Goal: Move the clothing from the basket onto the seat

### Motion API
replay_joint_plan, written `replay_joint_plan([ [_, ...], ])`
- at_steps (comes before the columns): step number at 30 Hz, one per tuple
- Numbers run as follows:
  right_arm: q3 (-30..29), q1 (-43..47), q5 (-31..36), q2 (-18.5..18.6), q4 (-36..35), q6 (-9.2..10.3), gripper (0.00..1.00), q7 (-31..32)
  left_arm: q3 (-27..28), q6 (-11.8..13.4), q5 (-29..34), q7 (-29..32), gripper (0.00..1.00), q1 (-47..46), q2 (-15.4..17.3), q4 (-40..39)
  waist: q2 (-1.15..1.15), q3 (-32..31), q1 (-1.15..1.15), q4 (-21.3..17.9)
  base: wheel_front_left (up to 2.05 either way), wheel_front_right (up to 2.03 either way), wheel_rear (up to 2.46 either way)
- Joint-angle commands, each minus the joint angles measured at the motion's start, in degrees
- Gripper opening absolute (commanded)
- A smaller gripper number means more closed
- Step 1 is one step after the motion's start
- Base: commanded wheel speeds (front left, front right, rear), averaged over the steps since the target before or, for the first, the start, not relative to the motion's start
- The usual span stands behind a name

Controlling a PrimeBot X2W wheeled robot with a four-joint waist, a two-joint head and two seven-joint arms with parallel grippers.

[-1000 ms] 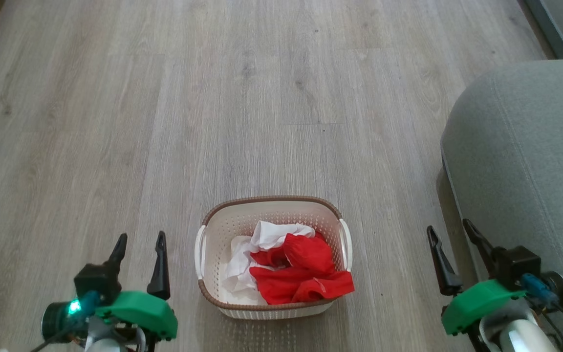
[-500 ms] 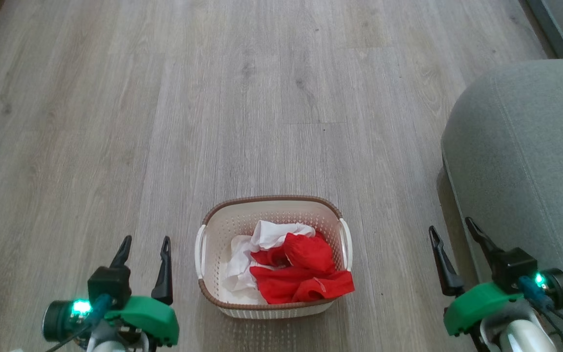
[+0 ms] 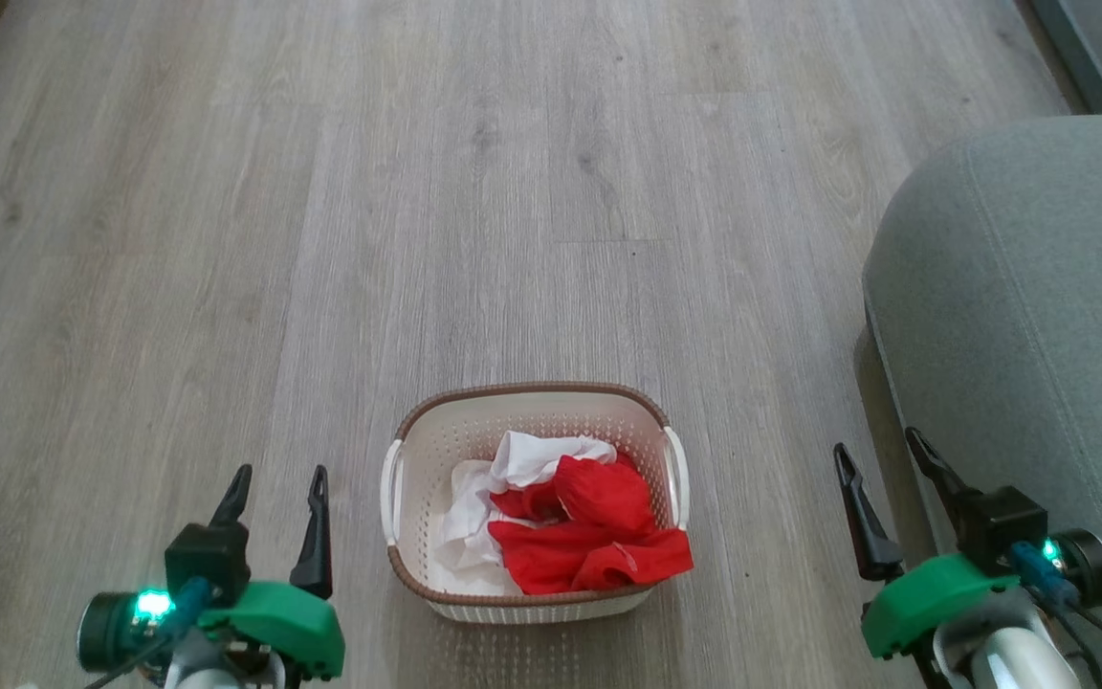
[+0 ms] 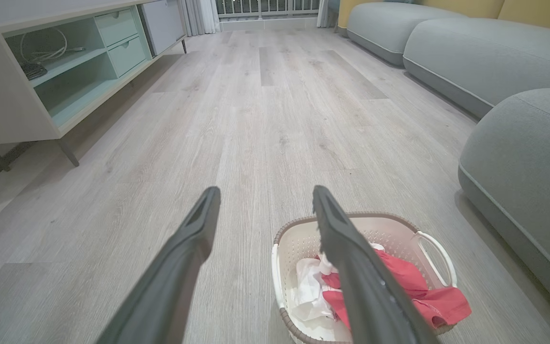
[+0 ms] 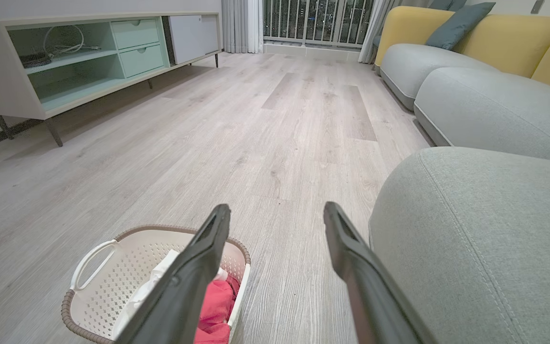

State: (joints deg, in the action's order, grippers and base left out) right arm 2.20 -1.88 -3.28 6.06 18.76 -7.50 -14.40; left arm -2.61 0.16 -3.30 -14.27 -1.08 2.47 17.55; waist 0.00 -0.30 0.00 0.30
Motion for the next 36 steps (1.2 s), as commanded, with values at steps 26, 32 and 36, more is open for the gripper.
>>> replay_joint_plan([
  [26,-3.2,-19.6,-1.2,-2.3,-8.2,0.01,1.00,-0.6,-7.2,-4.1,-0.9,-0.7,1.00,-27.2,0.4,4.9,0.00,33.3,0.00,-6.4,0.00,0.00,0.00],
  [32,-3.2,-22.8,-1.5,-2.7,-10.1,0.01,1.00,-0.6,-10.9,-4.6,3.1,-0.7,1.00,-37.2,0.6,15.0,0.00,39.8,0.00,-8.7,0.00,0.00,0.00],
  [36,-2.8,-23.9,-2.1,-2.9,-10.7,0.01,1.00,-0.6,-12.5,-3.7,4.3,-0.7,1.00,-43.2,0.6,22.4,0.00,43.1,0.00,-9.7,0.00,0.00,0.00],
])
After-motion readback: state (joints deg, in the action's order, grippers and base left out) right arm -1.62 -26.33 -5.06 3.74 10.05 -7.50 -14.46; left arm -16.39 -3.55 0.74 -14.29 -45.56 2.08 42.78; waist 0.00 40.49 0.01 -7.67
